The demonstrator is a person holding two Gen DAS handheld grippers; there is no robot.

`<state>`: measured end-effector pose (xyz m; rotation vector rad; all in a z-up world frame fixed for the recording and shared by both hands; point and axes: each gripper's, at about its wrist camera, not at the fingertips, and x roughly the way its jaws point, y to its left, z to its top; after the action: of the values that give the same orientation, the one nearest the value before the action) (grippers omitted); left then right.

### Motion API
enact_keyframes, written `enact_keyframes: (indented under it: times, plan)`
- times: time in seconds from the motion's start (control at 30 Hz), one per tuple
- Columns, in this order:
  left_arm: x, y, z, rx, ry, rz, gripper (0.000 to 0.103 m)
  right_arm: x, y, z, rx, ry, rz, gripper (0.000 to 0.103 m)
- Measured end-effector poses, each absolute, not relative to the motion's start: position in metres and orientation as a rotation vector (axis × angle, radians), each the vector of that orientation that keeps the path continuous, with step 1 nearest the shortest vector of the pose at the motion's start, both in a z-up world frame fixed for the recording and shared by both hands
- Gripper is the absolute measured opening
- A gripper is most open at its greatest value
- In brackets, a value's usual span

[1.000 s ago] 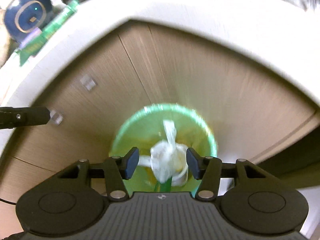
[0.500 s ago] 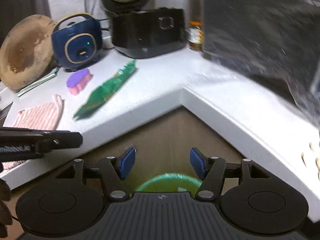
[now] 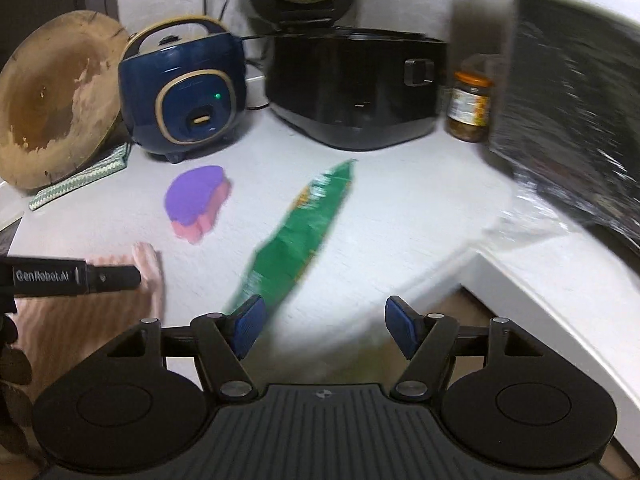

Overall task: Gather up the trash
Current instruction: 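Raise both open tools back up to the counter, then lower the left tool onto the purple sponge and close on it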

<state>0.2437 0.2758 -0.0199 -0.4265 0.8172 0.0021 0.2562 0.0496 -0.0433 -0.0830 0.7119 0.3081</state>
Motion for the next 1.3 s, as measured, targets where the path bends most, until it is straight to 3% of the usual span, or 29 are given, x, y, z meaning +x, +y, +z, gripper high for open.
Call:
enact_keyframes:
  times: [0.3,0.7,0.73,0.8,1.3]
  plan:
    - [0.241,0.297,-0.036,-0.481,0.868,0.007,0.022,0.311,0.139,-0.032,-0.167,0.733,0.466,0.073]
    - [0.208,0.284,0.007,-0.349,0.818,0.188,0.022,0.359,0.196,-0.06,-0.197,0.797,0.607,0.073]
    - [0.206,0.283,0.009,-0.347,0.816,0.2,0.022,0.362,0.198,-0.062,-0.19,0.804,0.621,0.071]
    - [0.208,0.282,0.011,-0.351,0.816,0.205,0.022,0.365,0.199,-0.064,-0.19,0.822,0.635,0.043]
    - [0.246,0.261,0.001,-0.378,0.864,0.082,0.019,0.288,0.12,-0.057,-0.181,0.834,0.687,0.045]
